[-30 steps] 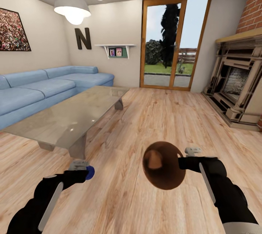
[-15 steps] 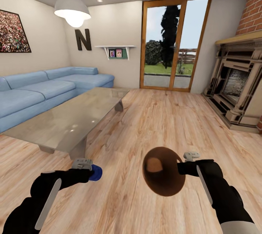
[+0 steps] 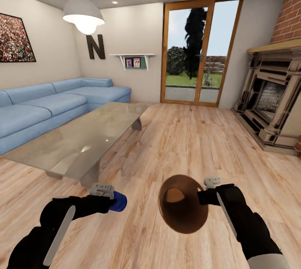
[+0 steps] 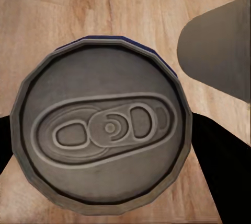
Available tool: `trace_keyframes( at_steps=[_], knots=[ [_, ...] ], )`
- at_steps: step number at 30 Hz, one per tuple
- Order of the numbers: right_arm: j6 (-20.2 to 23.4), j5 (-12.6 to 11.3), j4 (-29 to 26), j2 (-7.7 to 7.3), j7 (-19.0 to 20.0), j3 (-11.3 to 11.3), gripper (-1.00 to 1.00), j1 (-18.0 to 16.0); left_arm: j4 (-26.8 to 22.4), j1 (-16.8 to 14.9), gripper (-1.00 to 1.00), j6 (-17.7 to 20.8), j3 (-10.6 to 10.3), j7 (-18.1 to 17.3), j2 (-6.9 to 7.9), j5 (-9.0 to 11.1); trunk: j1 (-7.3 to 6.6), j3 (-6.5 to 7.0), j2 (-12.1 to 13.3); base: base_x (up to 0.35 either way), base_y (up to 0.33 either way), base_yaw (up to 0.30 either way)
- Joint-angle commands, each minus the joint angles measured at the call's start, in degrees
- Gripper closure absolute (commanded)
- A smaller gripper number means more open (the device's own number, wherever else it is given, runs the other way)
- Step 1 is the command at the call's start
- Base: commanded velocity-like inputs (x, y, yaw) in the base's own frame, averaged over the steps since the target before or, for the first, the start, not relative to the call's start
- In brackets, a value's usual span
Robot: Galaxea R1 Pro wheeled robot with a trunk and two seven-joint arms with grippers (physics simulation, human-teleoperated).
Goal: Put the three can of soda from the living room inside the tash can in the kitchen.
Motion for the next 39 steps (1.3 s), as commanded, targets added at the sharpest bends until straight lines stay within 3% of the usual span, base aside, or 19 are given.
trace_keyframes(
  at_steps=[1,7,19,27,36,39],
  knots=[
    [0.15,-1.45,-0.1,0.02,-0.08,0.58,1.0,-0.03,-0.01,0.0,1.0,0.0,-0.29,-0.02,-0.05,-0.41,-0.23,0.19,0.41,0.0,0.0,0.0],
    [0.15,-1.48,1.13,1.03,-1.48,2.61,1.0,-0.03,-0.07,-0.08,1.0,0.0,-1.9,-0.92,-0.37,-0.33,-1.55,1.27,2.82,0.0,0.0,0.0],
    [0.15,-1.15,5.95,1.74,-4.3,3.04,1.0,-0.27,-0.08,-0.13,1.0,0.0,-2.33,-6.18,-0.39,-0.25,-4.18,3.42,7.63,0.0,0.0,0.0],
    [0.15,-1.13,7.09,3.7,-4.92,3.25,1.0,-0.37,-0.08,-0.23,1.0,0.0,-2.34,-13.07,-0.47,-0.23,-4.18,3.42,7.63,0.0,0.0,0.0],
    [0.15,-1.13,8.66,5.31,-6.38,5.35,1.0,-0.43,-0.08,-0.36,1.0,0.0,-2.34,-19.43,-0.5,-0.23,-4.18,3.42,7.63,0.0,0.0,0.0],
    [0.15,-1.13,8.97,7.58,-9.4,5.61,1.0,-0.45,-0.08,-0.53,1.0,0.0,-2.34,-21.29,-0.53,-0.23,-4.18,3.42,7.63,0.0,0.0,0.0]
  ],
)
